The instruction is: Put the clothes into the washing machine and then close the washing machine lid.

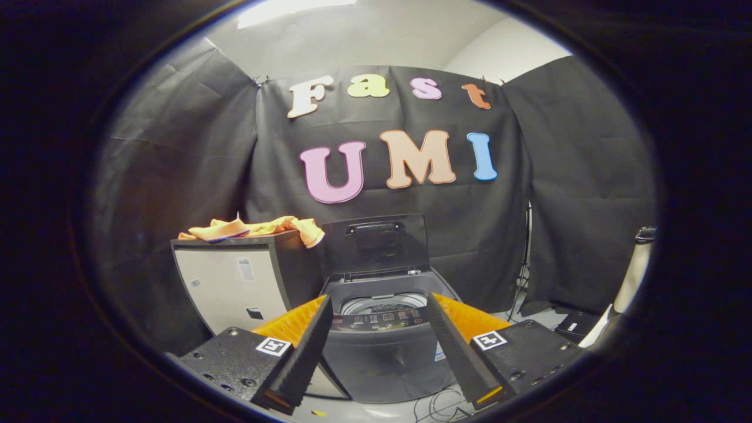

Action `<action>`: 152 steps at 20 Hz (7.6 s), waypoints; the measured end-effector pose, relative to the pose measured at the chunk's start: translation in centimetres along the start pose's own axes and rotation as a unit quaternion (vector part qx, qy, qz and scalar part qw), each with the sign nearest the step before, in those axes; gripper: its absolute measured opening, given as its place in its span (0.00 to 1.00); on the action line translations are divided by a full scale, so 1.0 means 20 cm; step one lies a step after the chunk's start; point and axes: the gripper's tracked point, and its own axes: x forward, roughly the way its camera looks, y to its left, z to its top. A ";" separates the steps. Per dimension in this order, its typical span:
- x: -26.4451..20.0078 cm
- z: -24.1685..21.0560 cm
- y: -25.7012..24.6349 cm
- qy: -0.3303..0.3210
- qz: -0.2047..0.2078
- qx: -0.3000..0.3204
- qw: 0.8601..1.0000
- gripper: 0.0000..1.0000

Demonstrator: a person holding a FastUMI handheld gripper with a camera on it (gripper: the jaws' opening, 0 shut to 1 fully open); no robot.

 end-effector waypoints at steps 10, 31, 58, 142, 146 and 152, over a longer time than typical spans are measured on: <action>0.09 0.01 0.02 0.005 -0.004 -0.003 1.000 0.97; 0.88 0.45 0.37 0.002 -0.001 0.011 1.000 0.97; 1.62 0.20 1.81 0.238 0.071 -0.097 0.964 0.97; 1.61 -0.39 -0.10 0.287 -0.041 0.027 0.957 0.55; 1.57 -0.23 -0.14 0.266 -0.066 0.023 0.961 0.98; 1.61 -0.06 -0.10 0.242 -0.063 0.017 0.968 0.98</action>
